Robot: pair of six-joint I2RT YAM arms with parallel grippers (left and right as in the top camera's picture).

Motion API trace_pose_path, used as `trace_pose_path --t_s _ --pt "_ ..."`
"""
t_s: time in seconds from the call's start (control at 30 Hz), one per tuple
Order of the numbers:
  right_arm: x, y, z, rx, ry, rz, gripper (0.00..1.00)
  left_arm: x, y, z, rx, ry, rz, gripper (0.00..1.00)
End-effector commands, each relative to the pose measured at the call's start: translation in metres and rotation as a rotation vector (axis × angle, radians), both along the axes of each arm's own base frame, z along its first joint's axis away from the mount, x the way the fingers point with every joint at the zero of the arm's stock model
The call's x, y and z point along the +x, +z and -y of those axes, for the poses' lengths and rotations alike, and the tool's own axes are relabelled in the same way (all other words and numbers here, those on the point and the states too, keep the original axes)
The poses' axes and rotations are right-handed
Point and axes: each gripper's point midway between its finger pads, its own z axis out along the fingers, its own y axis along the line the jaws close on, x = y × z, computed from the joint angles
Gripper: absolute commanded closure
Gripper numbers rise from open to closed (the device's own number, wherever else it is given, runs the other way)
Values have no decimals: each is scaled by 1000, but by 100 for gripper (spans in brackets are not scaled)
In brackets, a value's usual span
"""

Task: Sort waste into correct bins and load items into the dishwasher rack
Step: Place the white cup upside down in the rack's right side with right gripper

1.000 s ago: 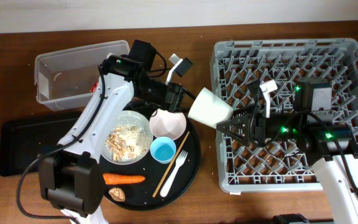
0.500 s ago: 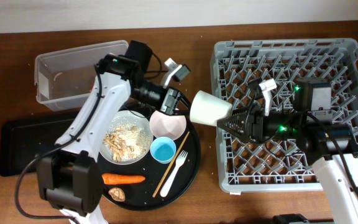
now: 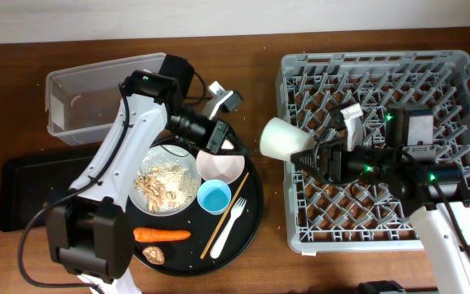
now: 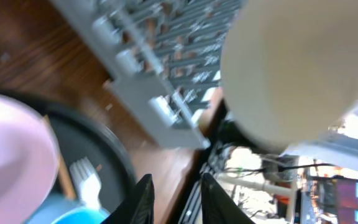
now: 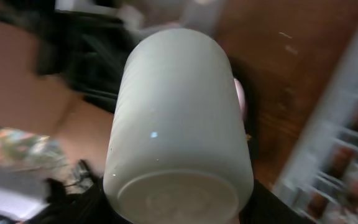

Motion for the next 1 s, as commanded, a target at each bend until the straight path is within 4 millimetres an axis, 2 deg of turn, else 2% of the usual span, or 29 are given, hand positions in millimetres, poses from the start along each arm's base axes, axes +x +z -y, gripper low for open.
trace_pose_path --t_s 0.0,0.07,0.2,0.3,0.37,0.4,0.5,0.67,0.83,0.97 --pt "14 -17 41 -253 -182 -12 50 8 -16 -23 188 35 50 76" --pt "12 -18 60 -354 -250 -37 50 13 -26 -36 288 72 53 76" --pt "8 -3 96 -510 -378 -55 50 26 -45 -73 524 188 61 76" --pt "3 8 125 -578 -480 -79 50 35 -52 -101 656 299 49 76" --pt "-3 10 152 -614 -581 -123 50 37 -53 -111 687 340 39 76" --pt "-6 9 160 -623 -608 -139 50 38 -53 -113 686 347 37 76" --pt "-20 3 209 -652 -772 -227 50 41 -53 -120 687 364 32 76" --pt "-40 -7 272 -650 -1005 -352 50 44 -54 -131 714 385 36 75" --pt "-55 -29 311 -601 -1149 -501 49 44 -54 -132 721 386 38 76" --pt "-64 -49 331 -561 -1218 -611 49 44 -54 -132 721 386 39 76"
